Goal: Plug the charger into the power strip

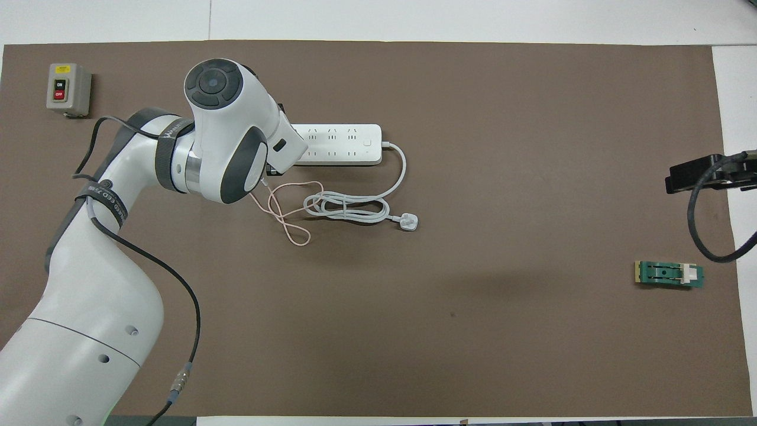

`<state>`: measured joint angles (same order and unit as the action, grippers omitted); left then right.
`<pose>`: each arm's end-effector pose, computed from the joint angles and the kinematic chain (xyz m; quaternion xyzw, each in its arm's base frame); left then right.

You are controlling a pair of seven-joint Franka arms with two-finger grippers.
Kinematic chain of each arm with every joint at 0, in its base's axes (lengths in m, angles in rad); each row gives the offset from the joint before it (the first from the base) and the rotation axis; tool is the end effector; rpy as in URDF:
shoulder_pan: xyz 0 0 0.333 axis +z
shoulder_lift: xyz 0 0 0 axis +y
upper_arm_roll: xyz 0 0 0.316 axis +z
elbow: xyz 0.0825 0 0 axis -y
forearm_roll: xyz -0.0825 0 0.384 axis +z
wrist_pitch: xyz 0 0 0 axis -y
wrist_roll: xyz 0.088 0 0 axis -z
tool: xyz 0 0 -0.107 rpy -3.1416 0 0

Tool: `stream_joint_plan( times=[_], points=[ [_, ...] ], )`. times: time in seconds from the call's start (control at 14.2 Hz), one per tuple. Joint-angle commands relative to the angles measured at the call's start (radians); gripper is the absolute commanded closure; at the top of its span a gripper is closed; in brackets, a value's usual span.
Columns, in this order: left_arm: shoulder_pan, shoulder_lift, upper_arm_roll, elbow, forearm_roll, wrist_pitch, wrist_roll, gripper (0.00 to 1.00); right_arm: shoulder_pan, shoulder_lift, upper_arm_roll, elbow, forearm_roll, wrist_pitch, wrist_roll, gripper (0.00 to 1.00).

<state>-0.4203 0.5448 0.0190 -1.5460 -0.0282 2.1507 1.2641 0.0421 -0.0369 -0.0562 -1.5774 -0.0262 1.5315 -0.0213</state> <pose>0.6457 -0.2774 0.3398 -0.6769 0.7355 -0.0302 0.0061 0.5391 -0.0111 0.6381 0.9999 0.0032 -0.0047 0.0120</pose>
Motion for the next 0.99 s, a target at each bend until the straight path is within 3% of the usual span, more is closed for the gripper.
stream_joint_plan(
  times=[0.0, 0.14, 0.21, 0.28, 0.35, 0.49, 0.56, 0.92],
  points=[
    [0.031, 0.081, 0.010, 0.040, 0.045, 0.049, 0.055, 1.00, -0.019, -0.024, 0.010, -0.027, -0.004, -0.005, 0.014, 0.00],
    [0.031, 0.081, 0.010, 0.040, 0.038, 0.051, 0.055, 1.00, -0.018, -0.024, 0.010, -0.027, -0.004, -0.005, 0.014, 0.00],
    [0.031, 0.080, 0.010, 0.040, 0.036, 0.051, 0.055, 0.95, -0.018, -0.024, 0.010, -0.029, -0.004, -0.005, 0.014, 0.00],
    [0.031, 0.079, 0.010, 0.041, 0.034, 0.046, 0.055, 0.82, -0.018, -0.024, 0.010, -0.029, -0.004, -0.005, 0.014, 0.00],
    [0.031, 0.079, 0.010, 0.041, 0.033, 0.032, 0.055, 0.78, -0.018, -0.024, 0.010, -0.029, -0.004, -0.005, 0.014, 0.00],
    [0.031, 0.073, 0.012, 0.046, 0.030, 0.002, 0.055, 0.48, -0.019, -0.024, 0.010, -0.029, -0.004, -0.005, 0.014, 0.00],
    [0.032, 0.060, 0.016, 0.047, 0.025, -0.008, 0.055, 0.00, -0.018, -0.024, 0.010, -0.029, -0.004, -0.005, 0.014, 0.00],
    [0.092, -0.067, 0.015, 0.087, -0.088, -0.120, 0.051, 0.00, -0.018, -0.024, 0.010, -0.029, -0.004, -0.005, 0.014, 0.00]
  ],
)
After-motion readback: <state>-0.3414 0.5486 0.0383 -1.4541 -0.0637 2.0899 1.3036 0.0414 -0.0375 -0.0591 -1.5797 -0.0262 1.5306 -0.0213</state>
